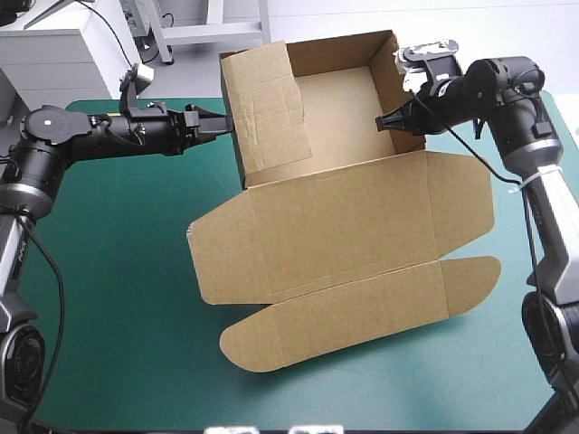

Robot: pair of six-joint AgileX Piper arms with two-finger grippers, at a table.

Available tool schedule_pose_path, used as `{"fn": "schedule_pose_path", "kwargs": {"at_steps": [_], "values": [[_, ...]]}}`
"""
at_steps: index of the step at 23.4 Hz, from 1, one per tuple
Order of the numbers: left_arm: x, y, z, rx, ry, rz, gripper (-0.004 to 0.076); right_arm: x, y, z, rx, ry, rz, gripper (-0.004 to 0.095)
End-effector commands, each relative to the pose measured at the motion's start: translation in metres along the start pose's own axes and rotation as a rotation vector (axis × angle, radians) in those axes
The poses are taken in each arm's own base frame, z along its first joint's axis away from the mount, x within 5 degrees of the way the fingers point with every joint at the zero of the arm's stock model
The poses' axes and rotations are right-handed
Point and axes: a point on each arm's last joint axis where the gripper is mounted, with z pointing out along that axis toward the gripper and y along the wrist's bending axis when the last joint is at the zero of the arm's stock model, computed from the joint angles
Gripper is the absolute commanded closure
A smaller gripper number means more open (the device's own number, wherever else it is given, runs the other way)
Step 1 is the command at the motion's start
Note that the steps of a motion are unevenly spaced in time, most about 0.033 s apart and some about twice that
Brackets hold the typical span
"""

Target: Fold the box

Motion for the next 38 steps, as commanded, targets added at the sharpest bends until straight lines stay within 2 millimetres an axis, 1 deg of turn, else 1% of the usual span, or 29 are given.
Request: {"fn": "schedule_pose_path", "kwargs": {"at_steps": [1, 4, 9, 14, 16, 18, 20, 22, 25, 27, 29, 31, 34, 38], "values": [[-0.006, -0.033, -0.014, 0.098, -0.054, 0.004, 0.0201, -0.01, 0.005, -0.032, -0.011, -0.12, -0.011, 0.0926], [-0.007, -0.038, -0.015, 0.147, -0.062, -0.019, 0.0201, -0.009, 0.005, -0.032, -0.012, -0.112, -0.011, 0.0926], [-0.003, -0.036, -0.014, 0.137, -0.026, -0.006, 0.0204, -0.008, 0.005, -0.032, -0.014, -0.098, -0.012, 0.0926], [-0.009, -0.035, -0.014, 0.119, -0.083, -0.005, 0.0219, -0.008, 0.006, -0.032, -0.016, -0.098, -0.011, 0.0926], [-0.007, -0.033, -0.015, 0.08, -0.057, 0.011, 0.0219, -0.008, 0.006, -0.032, -0.018, -0.099, -0.01, 0.0925], [-0.006, -0.03, -0.015, 0.006, -0.021, -0.013, 0.0219, -0.008, 0.006, -0.032, -0.018, -0.099, -0.01, 0.0926], [-0.004, -0.031, -0.014, -0.072, 0.015, -0.012, 0.0219, -0.008, 0.006, -0.032, -0.018, -0.099, -0.01, 0.0926], [-0.001, -0.038, -0.008, -0.148, 0.057, 0.0, 0.0219, -0.009, 0.006, -0.032, -0.017, -0.105, -0.01, 0.0926], [0.005, -0.047, 0.004, -0.234, 0.076, 0.007, 0.0219, -0.01, 0.006, -0.032, -0.018, -0.116, -0.009, 0.0926], [0.007, -0.053, 0.01, -0.29, 0.042, -0.006, 0.0219, -0.01, 0.006, -0.033, -0.017, -0.125, -0.008, 0.0926], [0.011, -0.067, 0.019, -0.343, -0.019, -0.016, 0.0219, -0.011, 0.006, -0.033, -0.021, -0.132, -0.004, 0.0925], [0.015, -0.076, 0.025, -0.372, -0.046, -0.01, 0.022, -0.011, 0.007, -0.033, -0.033, -0.134, 0.002, 0.0925], [0.023, -0.086, 0.033, -0.418, -0.043, 0.009, 0.022, -0.012, 0.01, -0.034, -0.054, -0.144, 0.009, 0.0926], [0.032, -0.091, 0.045, -0.497, -0.046, 0.03, 0.0219, -0.012, 0.014, -0.034, -0.065, -0.141, -0.002, 0.0925]]}}
